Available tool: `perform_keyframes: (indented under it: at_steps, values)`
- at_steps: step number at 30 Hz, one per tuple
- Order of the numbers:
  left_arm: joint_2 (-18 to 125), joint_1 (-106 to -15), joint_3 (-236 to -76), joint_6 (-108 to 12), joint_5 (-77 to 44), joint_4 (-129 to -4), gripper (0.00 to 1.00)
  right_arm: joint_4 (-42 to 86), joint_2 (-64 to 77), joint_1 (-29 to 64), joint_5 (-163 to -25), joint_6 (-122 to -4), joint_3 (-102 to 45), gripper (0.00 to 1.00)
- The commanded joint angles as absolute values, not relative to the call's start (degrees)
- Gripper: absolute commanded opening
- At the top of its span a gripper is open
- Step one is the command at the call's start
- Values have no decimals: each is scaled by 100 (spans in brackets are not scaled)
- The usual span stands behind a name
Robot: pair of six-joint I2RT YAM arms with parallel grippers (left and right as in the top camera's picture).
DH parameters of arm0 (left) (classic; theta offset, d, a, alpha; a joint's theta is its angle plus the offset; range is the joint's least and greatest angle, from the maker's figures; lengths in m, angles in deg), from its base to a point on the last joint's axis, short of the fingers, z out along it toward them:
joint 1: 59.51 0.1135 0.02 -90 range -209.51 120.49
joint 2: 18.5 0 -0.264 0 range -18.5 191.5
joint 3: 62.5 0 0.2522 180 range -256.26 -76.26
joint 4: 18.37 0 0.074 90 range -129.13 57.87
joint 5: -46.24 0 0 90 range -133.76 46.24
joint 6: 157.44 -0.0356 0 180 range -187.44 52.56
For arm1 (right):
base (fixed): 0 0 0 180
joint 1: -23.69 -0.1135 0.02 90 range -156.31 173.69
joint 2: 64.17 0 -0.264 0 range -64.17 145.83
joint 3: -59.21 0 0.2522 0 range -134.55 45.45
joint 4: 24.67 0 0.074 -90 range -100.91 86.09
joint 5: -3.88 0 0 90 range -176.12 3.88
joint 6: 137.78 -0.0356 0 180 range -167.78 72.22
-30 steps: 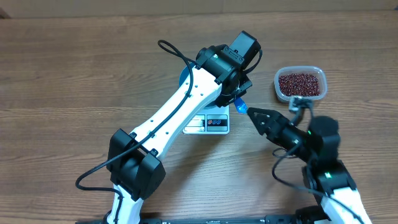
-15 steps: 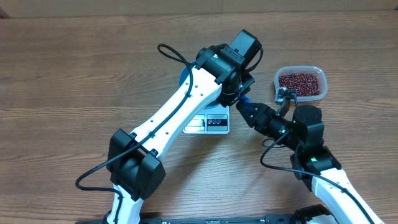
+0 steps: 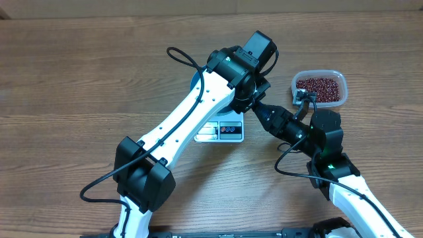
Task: Scoop item into bowl and weigh 150g on scale
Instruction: 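Bring the right gripper to the scoop handle and grasp it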
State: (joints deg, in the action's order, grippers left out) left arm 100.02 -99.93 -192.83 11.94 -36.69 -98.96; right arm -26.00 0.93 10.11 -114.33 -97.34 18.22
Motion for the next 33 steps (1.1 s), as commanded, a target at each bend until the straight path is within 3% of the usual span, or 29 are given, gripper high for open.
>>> perform_keyframes:
  at_steps: [1,10,27,33]
  values:
    - [9950,-9998,-19305,1246,-3623,-9931,4,-2672,84,985,-11264,-9742,1643,38]
    - [9950,-9998,-19305,1251,-3590,-9940,4,-2672,84,982,-11184,-9745,1643,26]
    - [9950,-9998,-19305,1251,-3468,-9920,4,-2670,91,982,-11186,-9745,1643,26]
    - [9950,-9998,-19305,1248,-3446,-9953,4,-2670,91,982,-11186,-9747,1643,8]
